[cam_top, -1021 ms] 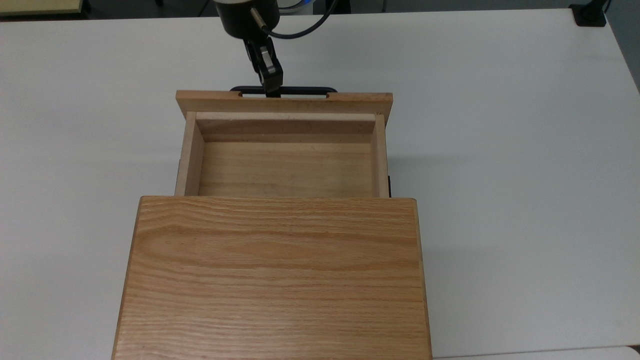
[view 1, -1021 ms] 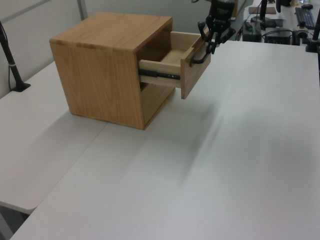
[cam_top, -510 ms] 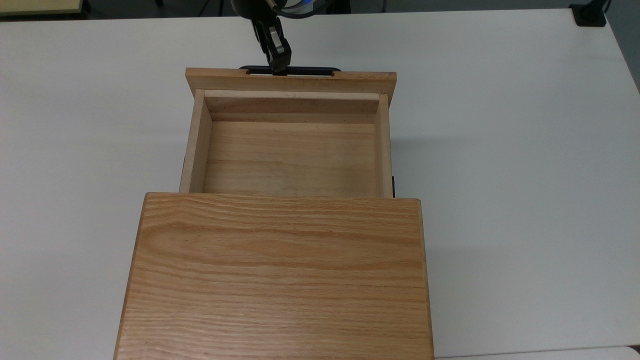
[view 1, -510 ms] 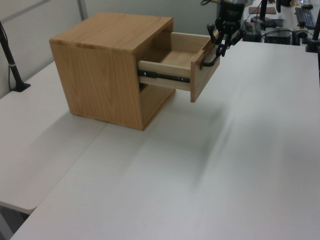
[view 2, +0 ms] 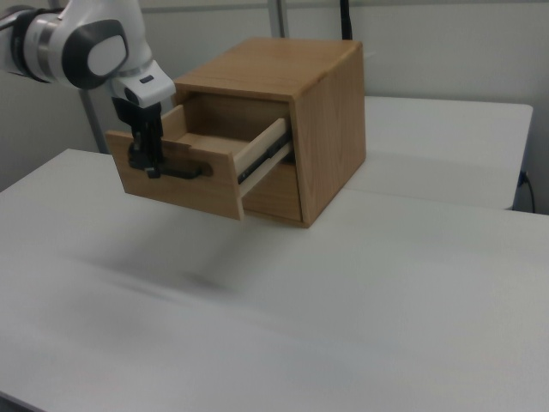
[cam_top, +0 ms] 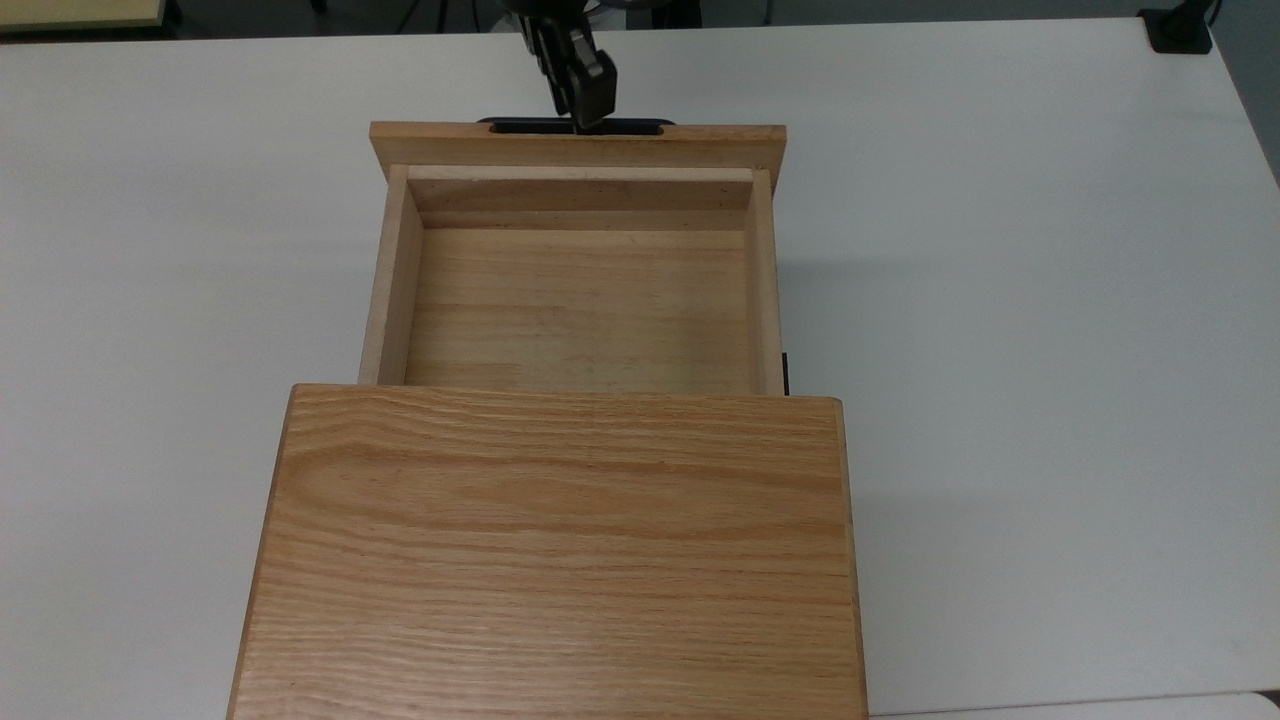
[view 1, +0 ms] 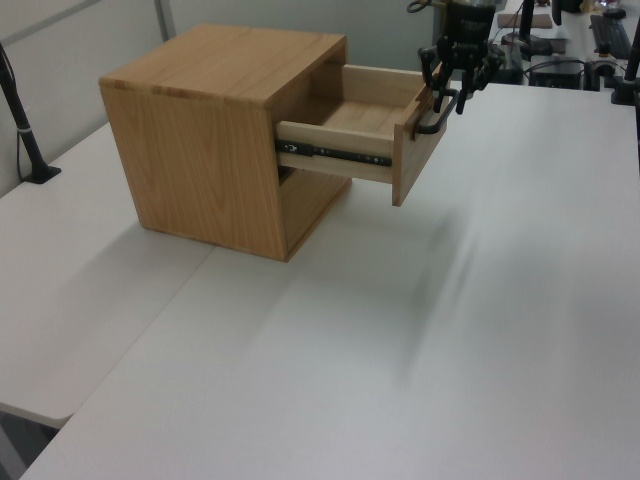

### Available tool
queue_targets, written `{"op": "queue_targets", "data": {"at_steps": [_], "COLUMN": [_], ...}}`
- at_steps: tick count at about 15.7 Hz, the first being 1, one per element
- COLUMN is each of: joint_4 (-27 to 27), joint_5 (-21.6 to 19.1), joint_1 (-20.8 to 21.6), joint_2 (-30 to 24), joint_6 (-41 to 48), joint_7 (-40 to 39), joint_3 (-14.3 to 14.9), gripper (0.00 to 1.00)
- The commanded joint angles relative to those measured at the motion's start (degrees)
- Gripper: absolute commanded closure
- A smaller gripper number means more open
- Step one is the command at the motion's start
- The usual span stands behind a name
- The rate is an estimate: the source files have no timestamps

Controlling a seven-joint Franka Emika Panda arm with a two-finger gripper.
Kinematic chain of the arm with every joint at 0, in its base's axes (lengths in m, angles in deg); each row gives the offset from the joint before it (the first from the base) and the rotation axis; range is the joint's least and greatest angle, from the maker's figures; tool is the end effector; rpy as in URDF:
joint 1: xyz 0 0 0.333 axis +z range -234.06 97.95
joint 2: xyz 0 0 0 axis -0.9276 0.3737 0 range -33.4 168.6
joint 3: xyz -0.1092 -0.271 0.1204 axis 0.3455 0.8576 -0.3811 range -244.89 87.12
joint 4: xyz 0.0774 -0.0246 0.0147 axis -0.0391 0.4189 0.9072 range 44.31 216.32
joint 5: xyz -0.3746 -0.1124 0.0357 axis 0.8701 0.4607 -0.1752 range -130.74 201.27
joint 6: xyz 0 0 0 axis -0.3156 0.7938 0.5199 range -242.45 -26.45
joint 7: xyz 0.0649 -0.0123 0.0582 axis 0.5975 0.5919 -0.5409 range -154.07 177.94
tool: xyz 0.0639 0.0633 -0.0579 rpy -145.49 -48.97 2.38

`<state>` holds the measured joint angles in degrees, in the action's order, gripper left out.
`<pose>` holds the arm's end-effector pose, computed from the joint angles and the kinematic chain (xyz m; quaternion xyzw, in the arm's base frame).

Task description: Open the drawer by sliding it

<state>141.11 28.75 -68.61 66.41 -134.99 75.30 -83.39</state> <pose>0.5683 0.0483 0.5745 -0.8586 0.5051 -0.0273 0.0836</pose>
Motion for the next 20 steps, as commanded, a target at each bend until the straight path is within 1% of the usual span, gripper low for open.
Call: {"op": "queue_targets", "data": {"at_steps": [1,2,3,6,9,11,14,17,19,20], "joint_4": [0.0,-0.5,-1.0,-1.9,-2.9,-2.9,-2.8,-2.9,-3.7,-5.6], "joint_5": [1.9,2.0,2.0,2.1,2.9,4.3,8.3,9.0,10.0,10.5], "joint_1": [0.1,0.0,-0.1,-0.6,-1.1,-1.2,-0.8,-1.0,-0.7,-0.4], "joint_2": [-2.0,-2.1,-2.5,-3.6,-4.1,-4.3,-4.1,-3.6,-2.8,-1.8], "joint_6": [2.6,3.4,4.0,7.3,8.7,8.8,8.8,9.2,9.3,10.0], "joint_7": [-1.5,-2.4,-5.2,-14.4,-23.5,-33.0,-49.8,-60.6,-63.1,-63.2], "joint_3": [-0.2,-0.2,-0.2,-0.2,-0.2,-0.2,-0.2,0.0,0.5,0.9], "gripper": [0.00,0.00,0.00,0.00,0.00,0.00,0.00,0.00,0.00,0.00]}}
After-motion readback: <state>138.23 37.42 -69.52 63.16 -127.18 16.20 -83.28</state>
